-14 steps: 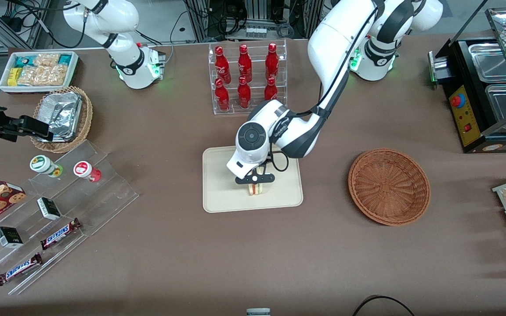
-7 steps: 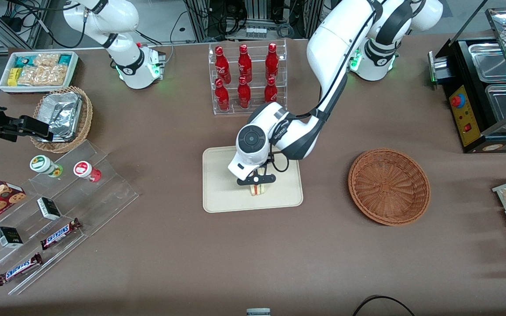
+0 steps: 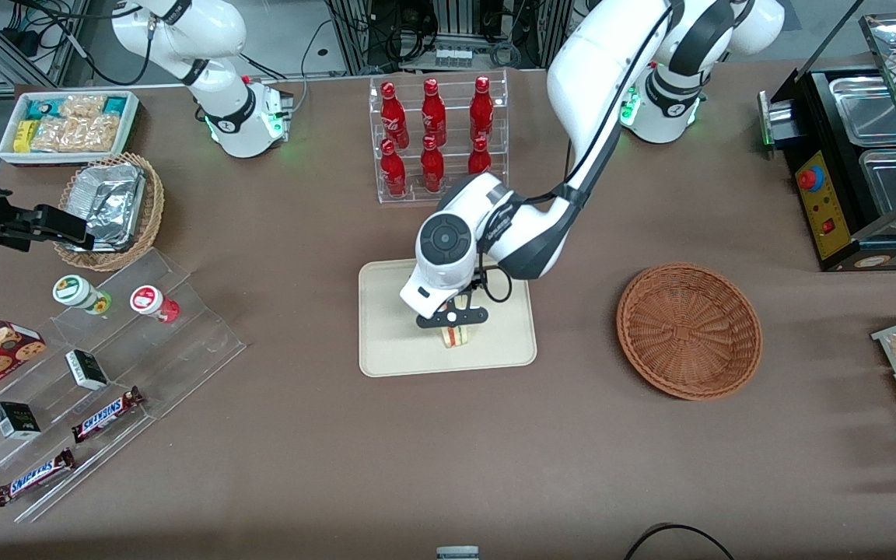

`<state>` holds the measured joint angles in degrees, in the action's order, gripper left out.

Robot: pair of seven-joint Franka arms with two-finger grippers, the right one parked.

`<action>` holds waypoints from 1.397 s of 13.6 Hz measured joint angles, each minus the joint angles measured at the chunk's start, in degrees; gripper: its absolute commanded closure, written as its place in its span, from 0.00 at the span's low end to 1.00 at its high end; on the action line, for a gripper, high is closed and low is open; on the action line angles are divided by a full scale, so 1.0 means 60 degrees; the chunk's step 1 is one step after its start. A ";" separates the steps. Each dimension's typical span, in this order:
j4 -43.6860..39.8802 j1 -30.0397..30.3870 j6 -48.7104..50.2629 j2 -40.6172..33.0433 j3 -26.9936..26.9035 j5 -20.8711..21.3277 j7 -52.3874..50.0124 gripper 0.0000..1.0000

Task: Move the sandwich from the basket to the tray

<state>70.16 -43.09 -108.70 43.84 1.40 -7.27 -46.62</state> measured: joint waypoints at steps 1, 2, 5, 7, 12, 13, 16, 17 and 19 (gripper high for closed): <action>-0.0185 0.0060 0.0384 -0.0186 -0.0019 0.0000 0.0000 0.00; -0.0396 0.0117 0.0777 -0.0343 -0.0037 0.0001 0.0000 0.00; -0.0693 0.0319 0.1294 -0.0695 -0.0102 0.0085 0.0548 0.00; -0.0732 0.0653 0.1840 -0.0953 -0.0163 0.0136 0.1284 0.00; -0.0213 0.2359 0.2466 -0.1935 -0.0207 0.0140 0.2744 0.00; 0.0086 0.2638 0.2481 -0.2204 -0.0211 0.0139 0.3168 0.00; 0.0882 0.3492 0.2533 -0.2942 -0.0220 0.0139 0.4399 0.00; 0.1142 0.3763 0.2563 -0.3167 -0.0222 0.0139 0.4823 0.00; 0.1712 0.4293 0.2618 -0.3650 -0.0225 0.0139 0.5678 0.00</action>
<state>80.43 -17.33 -92.99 21.95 0.05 -6.44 -12.55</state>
